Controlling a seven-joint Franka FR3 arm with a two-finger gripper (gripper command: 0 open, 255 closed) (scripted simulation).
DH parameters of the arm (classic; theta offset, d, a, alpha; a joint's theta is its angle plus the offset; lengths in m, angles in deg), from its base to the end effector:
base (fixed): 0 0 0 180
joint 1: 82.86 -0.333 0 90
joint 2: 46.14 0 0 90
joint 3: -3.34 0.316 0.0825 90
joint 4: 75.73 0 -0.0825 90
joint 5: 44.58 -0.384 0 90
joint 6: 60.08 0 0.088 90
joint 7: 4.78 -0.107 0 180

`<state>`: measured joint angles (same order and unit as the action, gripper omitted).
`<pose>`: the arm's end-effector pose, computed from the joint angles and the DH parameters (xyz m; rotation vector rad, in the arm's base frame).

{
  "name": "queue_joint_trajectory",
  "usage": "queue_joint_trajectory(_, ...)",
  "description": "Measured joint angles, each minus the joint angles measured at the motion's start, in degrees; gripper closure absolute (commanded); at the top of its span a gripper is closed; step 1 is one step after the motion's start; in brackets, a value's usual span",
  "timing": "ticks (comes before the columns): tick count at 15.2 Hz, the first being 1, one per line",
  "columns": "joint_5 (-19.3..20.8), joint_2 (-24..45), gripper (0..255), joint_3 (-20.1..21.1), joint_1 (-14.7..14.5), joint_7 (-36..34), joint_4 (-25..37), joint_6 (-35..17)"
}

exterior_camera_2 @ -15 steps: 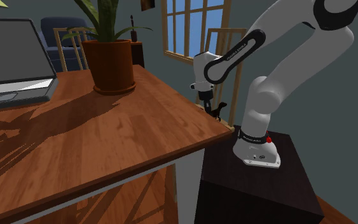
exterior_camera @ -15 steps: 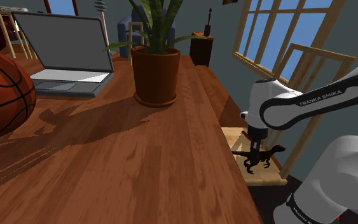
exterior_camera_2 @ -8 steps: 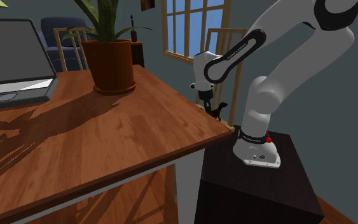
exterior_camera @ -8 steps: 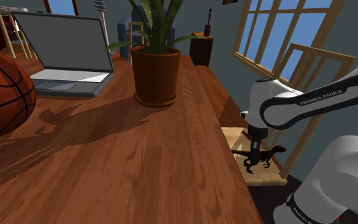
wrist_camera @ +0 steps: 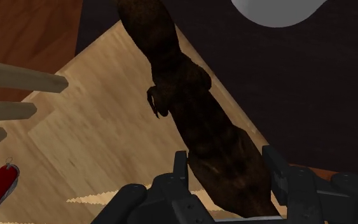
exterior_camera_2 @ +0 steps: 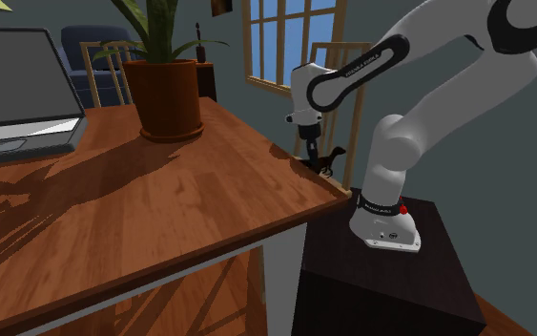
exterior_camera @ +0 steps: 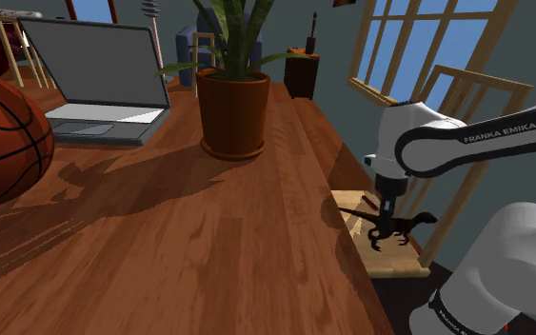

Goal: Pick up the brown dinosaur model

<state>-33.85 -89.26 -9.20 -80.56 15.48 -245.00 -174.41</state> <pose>0.2601 -0.0648 0.3333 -3.0539 -0.4058 0.3174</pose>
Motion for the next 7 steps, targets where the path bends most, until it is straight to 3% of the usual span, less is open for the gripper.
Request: queue_joint_trajectory(7, -0.92, -3.59, 255, 0.93, -0.21, 0.17, 3.54, 7.11)
